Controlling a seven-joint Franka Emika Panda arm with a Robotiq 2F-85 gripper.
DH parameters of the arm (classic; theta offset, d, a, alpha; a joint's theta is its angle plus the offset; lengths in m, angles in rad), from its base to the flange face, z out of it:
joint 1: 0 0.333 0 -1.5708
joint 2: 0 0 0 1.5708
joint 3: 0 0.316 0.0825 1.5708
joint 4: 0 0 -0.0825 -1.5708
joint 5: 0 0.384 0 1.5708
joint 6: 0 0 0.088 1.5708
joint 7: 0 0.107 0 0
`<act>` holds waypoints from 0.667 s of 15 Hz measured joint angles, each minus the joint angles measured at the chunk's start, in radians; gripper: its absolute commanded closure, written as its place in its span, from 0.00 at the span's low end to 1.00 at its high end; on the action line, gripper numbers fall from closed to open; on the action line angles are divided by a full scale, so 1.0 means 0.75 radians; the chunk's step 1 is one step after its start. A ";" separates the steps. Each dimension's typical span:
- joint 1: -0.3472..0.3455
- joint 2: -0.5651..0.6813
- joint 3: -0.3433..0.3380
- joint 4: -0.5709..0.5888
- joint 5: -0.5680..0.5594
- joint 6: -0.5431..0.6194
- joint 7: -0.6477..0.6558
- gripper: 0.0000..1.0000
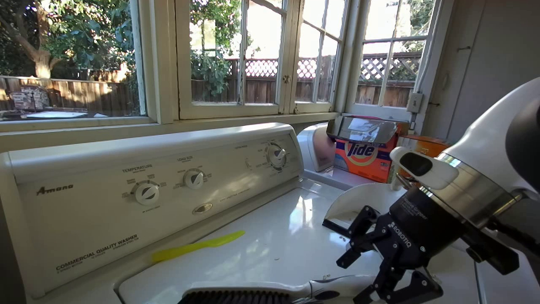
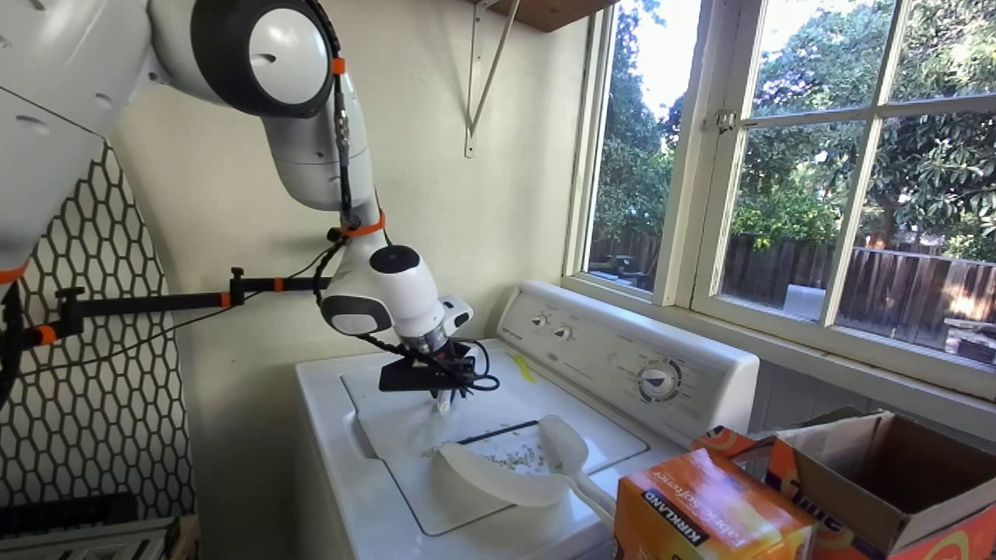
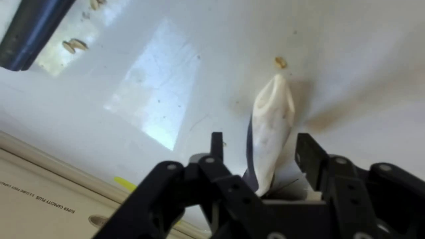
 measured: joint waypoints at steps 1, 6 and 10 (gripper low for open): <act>0.000 -0.005 0.002 0.001 -0.001 0.017 -0.008 0.01; 0.043 -0.063 -0.044 -0.019 -0.047 0.103 0.075 0.00; 0.124 -0.115 -0.143 -0.039 0.127 0.110 0.069 0.00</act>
